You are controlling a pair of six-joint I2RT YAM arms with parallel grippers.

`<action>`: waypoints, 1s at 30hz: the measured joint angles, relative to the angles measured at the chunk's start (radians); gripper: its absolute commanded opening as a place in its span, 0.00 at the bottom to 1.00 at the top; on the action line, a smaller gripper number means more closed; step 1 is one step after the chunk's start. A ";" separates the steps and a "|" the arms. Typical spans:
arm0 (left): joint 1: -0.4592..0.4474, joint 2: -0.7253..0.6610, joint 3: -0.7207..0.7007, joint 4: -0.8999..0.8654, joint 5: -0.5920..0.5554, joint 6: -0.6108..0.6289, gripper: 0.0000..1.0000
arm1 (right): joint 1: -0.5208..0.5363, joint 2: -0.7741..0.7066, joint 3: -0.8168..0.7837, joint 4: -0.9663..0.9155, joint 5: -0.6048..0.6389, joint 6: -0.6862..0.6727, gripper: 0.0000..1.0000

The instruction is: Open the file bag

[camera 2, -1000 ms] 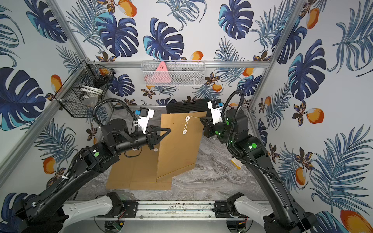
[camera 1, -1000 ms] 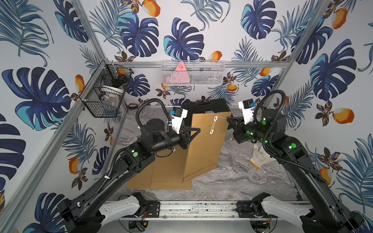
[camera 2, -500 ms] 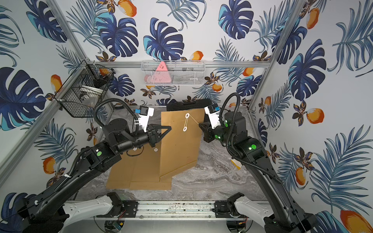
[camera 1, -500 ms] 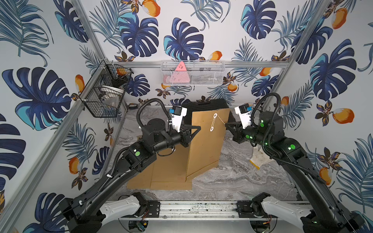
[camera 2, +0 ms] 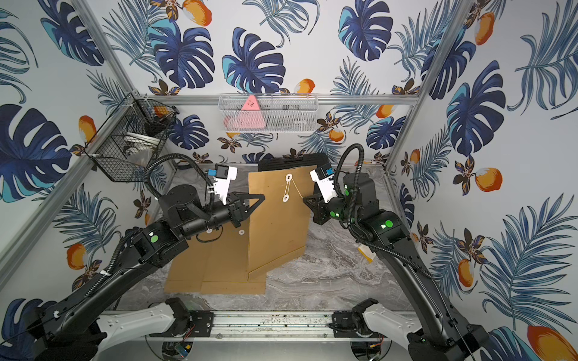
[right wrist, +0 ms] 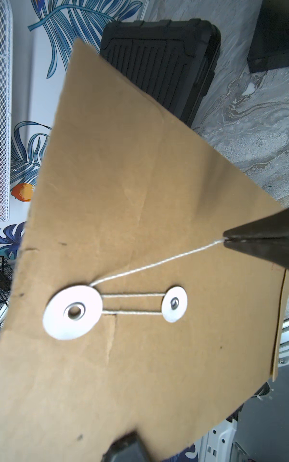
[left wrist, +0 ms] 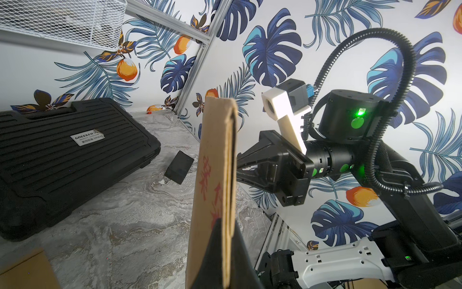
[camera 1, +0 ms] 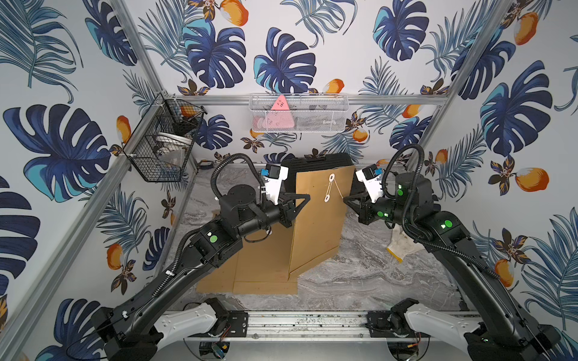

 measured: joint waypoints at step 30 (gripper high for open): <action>0.000 0.066 0.040 -0.036 -0.088 0.001 0.00 | 0.084 0.043 -0.006 -0.018 -0.172 -0.049 0.00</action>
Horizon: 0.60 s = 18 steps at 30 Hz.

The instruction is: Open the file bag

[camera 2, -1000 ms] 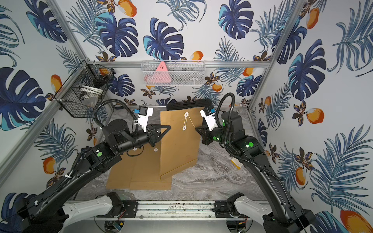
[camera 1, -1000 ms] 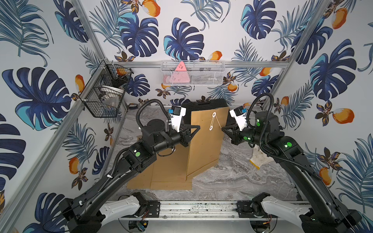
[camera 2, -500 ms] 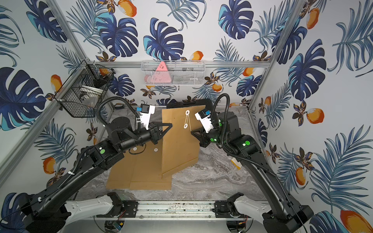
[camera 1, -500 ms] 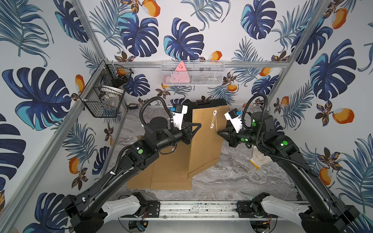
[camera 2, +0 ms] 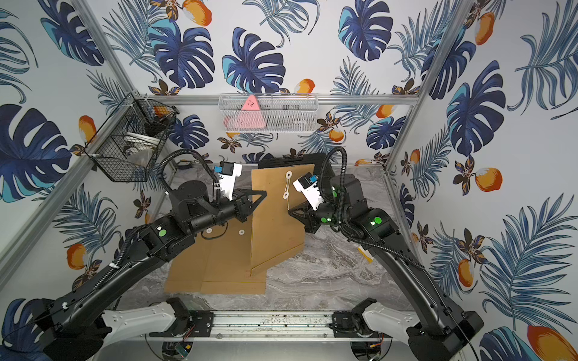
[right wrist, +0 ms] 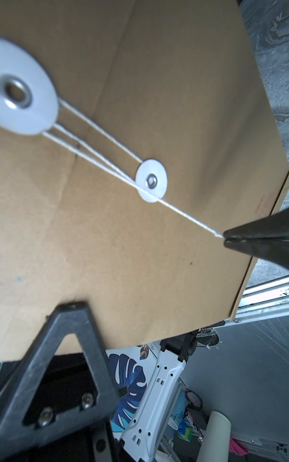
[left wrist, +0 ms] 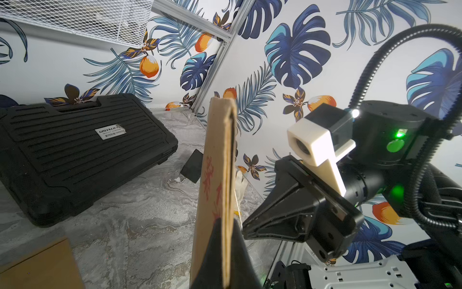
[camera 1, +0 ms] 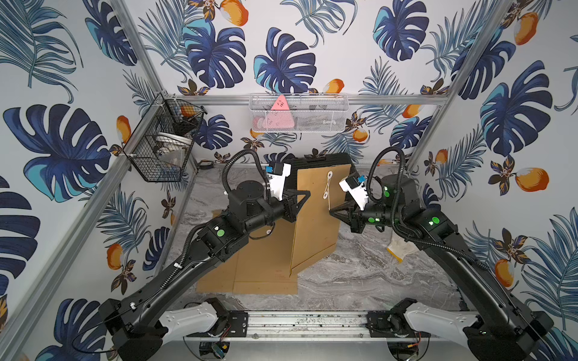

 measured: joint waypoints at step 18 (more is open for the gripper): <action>-0.126 0.114 0.129 -0.230 -0.192 0.224 0.00 | 0.004 -0.077 -0.069 0.138 0.034 0.047 0.00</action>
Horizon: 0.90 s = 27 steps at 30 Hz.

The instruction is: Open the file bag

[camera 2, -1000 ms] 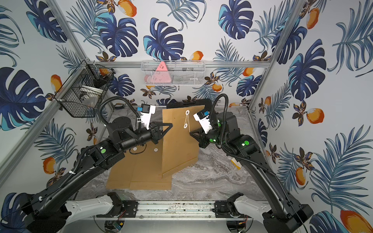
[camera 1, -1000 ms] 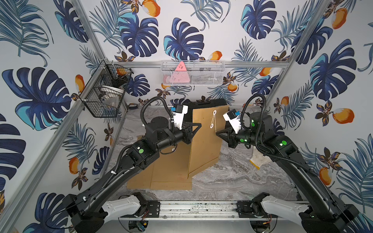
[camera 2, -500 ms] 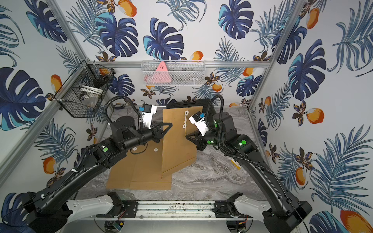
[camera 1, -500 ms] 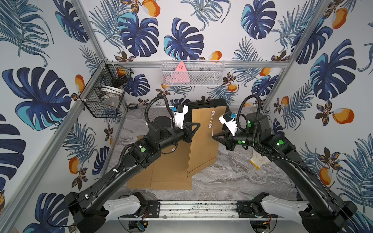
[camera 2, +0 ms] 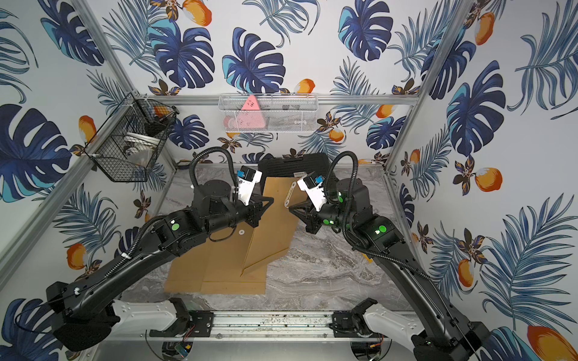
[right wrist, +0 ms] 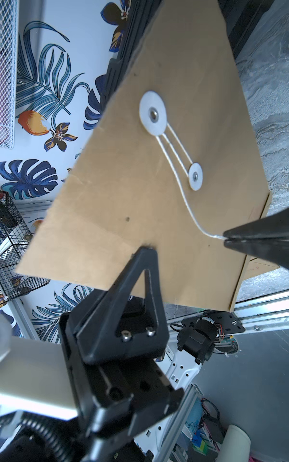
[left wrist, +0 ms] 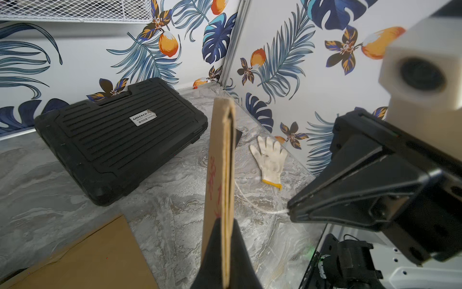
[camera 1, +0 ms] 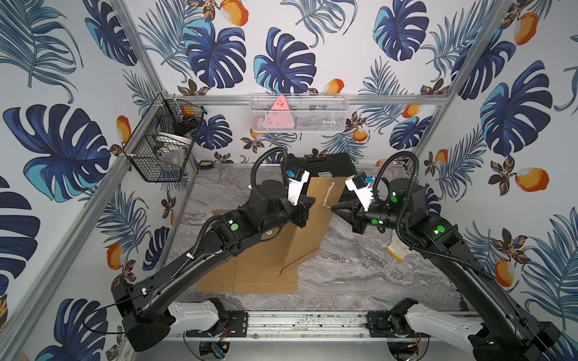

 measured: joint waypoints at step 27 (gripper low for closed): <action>-0.061 0.018 0.031 -0.135 -0.012 0.142 0.00 | 0.000 -0.122 -0.054 0.091 0.265 0.054 0.00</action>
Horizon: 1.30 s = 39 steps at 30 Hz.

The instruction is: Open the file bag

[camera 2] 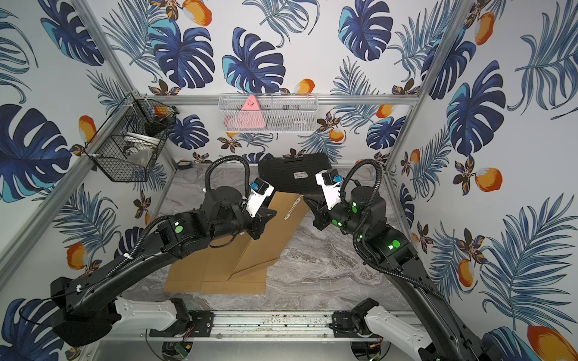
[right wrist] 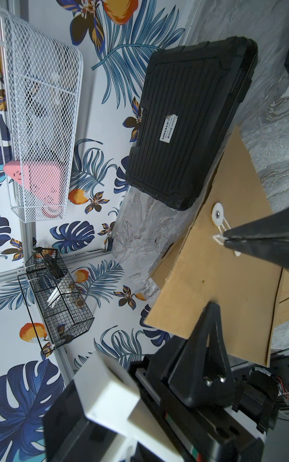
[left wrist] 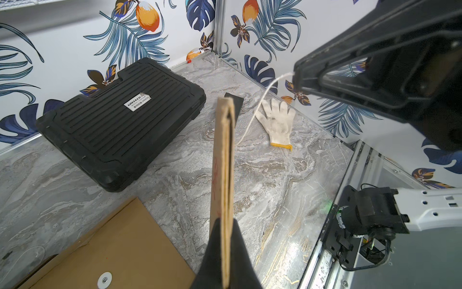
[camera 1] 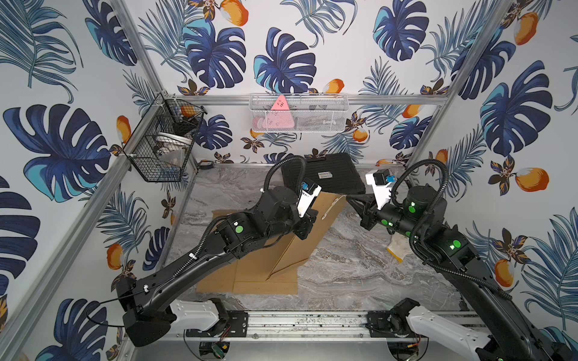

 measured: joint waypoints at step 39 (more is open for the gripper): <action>-0.037 -0.055 0.000 -0.060 0.069 0.084 0.00 | -0.001 -0.060 0.012 -0.037 0.396 0.082 0.00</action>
